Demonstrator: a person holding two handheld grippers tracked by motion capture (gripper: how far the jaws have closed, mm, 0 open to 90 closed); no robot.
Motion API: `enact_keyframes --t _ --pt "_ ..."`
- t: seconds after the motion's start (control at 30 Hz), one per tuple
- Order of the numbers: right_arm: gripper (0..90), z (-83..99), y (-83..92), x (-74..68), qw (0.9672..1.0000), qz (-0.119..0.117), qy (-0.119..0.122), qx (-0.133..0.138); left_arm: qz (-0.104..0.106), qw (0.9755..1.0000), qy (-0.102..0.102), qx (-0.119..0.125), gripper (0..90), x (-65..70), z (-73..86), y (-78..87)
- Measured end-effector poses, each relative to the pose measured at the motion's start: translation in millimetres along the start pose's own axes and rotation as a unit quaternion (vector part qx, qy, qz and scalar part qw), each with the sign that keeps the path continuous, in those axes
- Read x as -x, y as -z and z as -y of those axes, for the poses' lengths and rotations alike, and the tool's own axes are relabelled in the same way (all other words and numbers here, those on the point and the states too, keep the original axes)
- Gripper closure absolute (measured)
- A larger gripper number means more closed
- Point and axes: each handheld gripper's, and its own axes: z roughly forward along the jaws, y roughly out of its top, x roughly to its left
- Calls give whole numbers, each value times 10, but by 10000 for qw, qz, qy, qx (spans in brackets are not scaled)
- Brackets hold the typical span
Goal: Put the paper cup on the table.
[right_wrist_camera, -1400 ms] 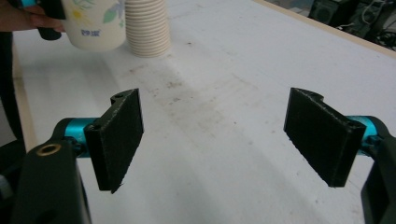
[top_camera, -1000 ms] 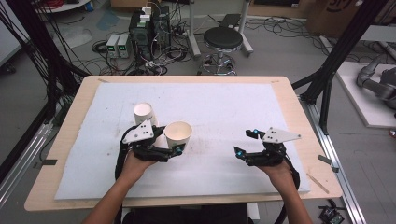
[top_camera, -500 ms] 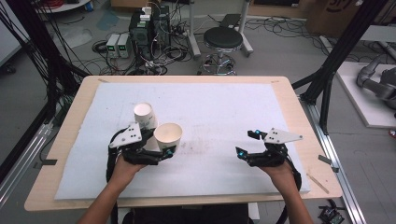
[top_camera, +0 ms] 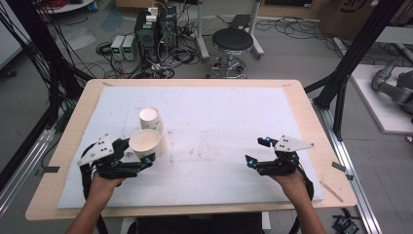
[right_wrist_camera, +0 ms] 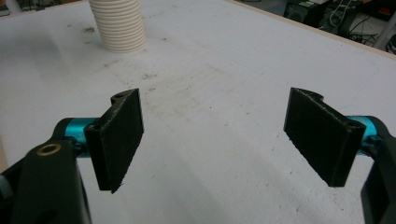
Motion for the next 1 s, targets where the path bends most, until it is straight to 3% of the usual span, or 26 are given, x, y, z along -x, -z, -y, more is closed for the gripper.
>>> enact_keyframes --t 0.23,0.43,0.67,0.93,1.0 --pt "202 15 46 17 9999 92 26 52 -445 9988 50 214 309 -161 3 275" --pt "202 27 41 26 9999 132 1 15 -926 9954 79 227 307 -335 35 432" --pt "203 32 28 22 9999 133 -2 -6 -1615 9868 140 23 302 -629 122 504" --pt "202 35 24 21 9999 152 0 -21 -2067 9773 369 -268 302 -888 263 384" --pt "203 38 27 22 9999 165 -10 -22 -2134 9751 372 -469 301 -921 296 346"
